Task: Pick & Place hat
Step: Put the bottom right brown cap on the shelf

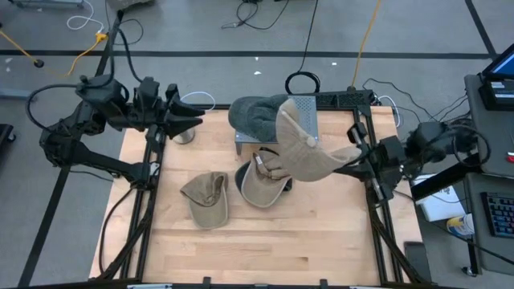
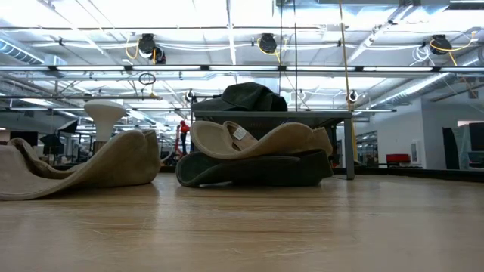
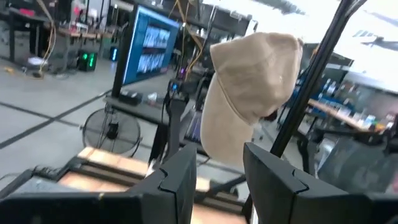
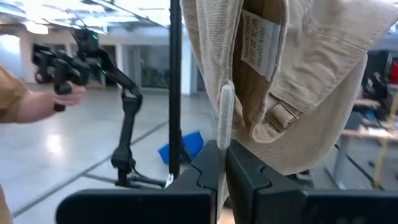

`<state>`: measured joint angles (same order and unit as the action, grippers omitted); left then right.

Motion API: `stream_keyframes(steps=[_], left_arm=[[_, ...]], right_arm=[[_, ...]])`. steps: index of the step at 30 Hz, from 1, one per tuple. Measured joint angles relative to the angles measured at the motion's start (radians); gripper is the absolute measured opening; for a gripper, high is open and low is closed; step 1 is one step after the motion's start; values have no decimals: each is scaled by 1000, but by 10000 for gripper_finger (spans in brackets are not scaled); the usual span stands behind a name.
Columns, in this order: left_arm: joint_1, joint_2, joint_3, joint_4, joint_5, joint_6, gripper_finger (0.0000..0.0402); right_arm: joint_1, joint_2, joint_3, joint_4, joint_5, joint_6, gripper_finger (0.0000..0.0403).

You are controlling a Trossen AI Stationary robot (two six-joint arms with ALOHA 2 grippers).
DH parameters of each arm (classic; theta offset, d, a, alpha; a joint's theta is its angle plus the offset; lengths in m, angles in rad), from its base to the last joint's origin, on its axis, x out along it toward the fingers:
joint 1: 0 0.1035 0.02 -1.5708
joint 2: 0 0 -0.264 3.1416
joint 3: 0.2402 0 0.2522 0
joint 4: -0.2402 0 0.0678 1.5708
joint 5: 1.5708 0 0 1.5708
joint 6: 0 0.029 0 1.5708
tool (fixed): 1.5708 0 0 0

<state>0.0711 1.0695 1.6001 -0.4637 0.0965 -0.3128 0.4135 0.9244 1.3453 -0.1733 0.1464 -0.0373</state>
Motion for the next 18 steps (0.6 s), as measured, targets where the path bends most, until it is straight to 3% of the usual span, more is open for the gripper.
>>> stream_keyframes(steps=[5, 12, 18], left_arm=[[0, 43, 0, 51, 49, -11, 136], [0, 127, 0, 101, 107, 17, 136], [0, 195, 0, 168, 255, -7, 136]], right_arm=[[-107, 43, 0, 108, -176, 33, 4], [-257, 121, 0, 242, -442, 204, 4], [-348, 175, 0, 341, -570, 264, 4]])
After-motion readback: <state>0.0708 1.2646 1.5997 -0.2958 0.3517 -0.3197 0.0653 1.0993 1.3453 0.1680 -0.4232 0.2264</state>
